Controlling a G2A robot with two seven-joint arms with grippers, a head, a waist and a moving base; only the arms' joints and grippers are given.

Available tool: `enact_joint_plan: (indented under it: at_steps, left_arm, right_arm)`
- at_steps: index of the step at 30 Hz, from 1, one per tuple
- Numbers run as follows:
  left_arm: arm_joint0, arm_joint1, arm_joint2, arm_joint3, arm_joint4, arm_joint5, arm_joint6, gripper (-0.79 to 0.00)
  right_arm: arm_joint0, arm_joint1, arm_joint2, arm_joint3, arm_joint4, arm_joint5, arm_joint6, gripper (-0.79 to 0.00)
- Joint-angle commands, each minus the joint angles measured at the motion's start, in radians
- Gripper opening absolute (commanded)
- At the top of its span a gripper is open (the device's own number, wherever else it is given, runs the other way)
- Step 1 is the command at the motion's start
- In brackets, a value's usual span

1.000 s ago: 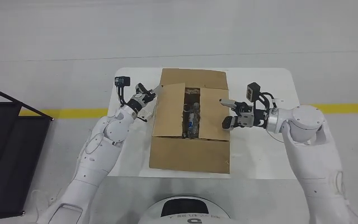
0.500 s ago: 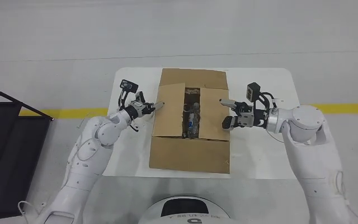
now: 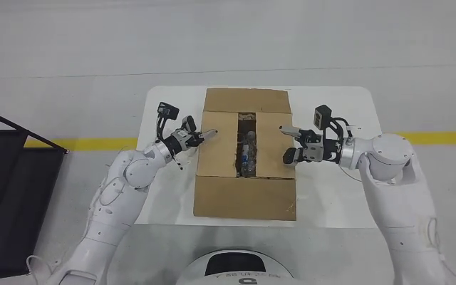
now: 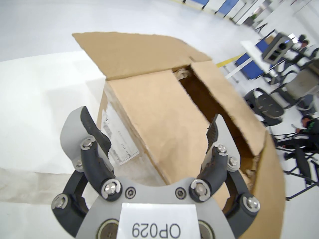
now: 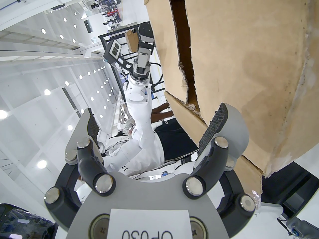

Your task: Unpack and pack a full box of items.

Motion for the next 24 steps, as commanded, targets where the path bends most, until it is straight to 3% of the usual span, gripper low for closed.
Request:
enact_joint_plan:
  at_steps: [1,5,7,10,15,21,24]
  left_arm:
    - [0.0,0.0,0.001,0.0,0.015,0.002,0.0,0.0]
    - [0.0,0.0,0.001,0.0,0.015,0.002,0.0,0.0]
    - [0.0,0.0,0.001,0.0,0.015,0.002,0.0,0.0]
    - [0.0,0.0,0.001,0.0,0.015,0.002,0.0,0.0]
    - [0.0,0.0,0.001,0.0,0.015,0.002,0.0,0.0]
    - [0.0,0.0,0.001,0.0,0.015,0.002,0.0,0.0]
    - [0.0,0.0,0.001,0.0,0.015,0.002,0.0,0.0]
  right_arm:
    - [0.0,0.0,0.0,0.0,0.0,0.0,0.0,0.0]
    - [0.0,0.0,0.0,0.0,0.0,0.0,0.0,0.0]
    - [-0.012,-0.004,-0.007,-0.01,-0.015,0.003,-0.103,0.0]
    - [-0.022,-0.016,0.016,0.007,0.134,-0.058,-0.19,0.0]
    - [-0.008,-0.035,0.039,0.065,0.19,-0.131,-0.532,0.0]
    - [0.088,-0.052,0.001,0.196,0.196,-0.121,-0.763,0.0]
    - [0.18,-0.065,-0.051,0.348,0.252,-0.126,-0.753,0.0]
